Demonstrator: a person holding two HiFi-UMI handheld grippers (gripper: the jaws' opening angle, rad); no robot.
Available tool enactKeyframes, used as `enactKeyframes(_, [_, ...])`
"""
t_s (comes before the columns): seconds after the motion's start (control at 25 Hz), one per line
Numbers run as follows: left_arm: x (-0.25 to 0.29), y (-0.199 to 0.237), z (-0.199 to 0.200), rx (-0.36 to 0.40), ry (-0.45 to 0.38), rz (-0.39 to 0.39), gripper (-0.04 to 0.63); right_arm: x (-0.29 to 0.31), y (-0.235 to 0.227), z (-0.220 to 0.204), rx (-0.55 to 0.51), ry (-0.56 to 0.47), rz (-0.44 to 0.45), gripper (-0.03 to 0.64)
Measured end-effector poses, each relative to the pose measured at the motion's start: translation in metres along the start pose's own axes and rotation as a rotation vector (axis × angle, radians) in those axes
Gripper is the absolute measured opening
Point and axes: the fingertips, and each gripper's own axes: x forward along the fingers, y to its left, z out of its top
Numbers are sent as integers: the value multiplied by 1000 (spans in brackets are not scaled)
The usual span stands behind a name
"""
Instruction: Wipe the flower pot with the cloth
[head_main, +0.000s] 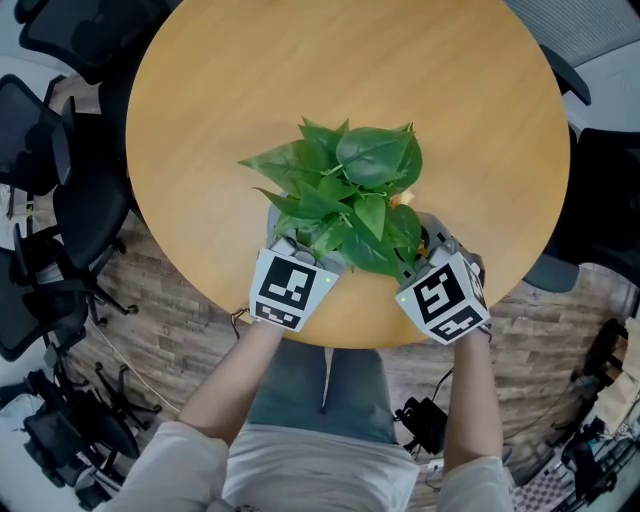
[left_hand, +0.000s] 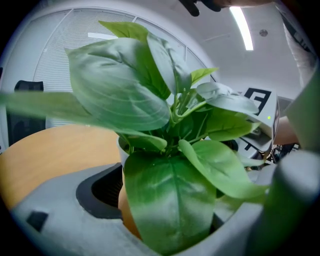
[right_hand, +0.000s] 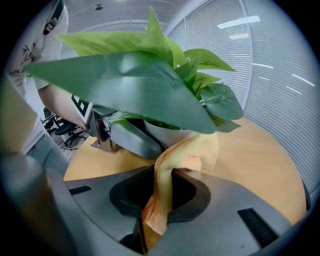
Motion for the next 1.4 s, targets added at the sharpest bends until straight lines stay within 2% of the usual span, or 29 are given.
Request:
enactKeyframes(0.32, [-1,-1,0,15,0,-10,470,-1,0,-2,16,-7,-8,61])
enactKeyframes(0.44, [-3,-3,-4,30,17,-21,471,-4,-3,-5,70,-22,-15,61])
enactKeyframes(0.64, [-15,-6,-9,11,12,-37,471,-13,-6,-9,175,-61,-32,61])
enactKeyframes(0.96, [-48,-13,-16,-15,35,-52,452,-45,-1,-29,292,-53,-83,61])
enactKeyframes(1.24, [-98,-17,-3,-54,66,-28,383,-104,12,-22,344,-74,-124,61])
enactKeyframes(1.32, [-115,-20,9,-57,52,-17,334,-122,18,-13,351,-95,-131,61])
enactKeyframes(1.4, [-131,-27,27,-41,23,-4,250,-139,24,0,356,-132,-135,61])
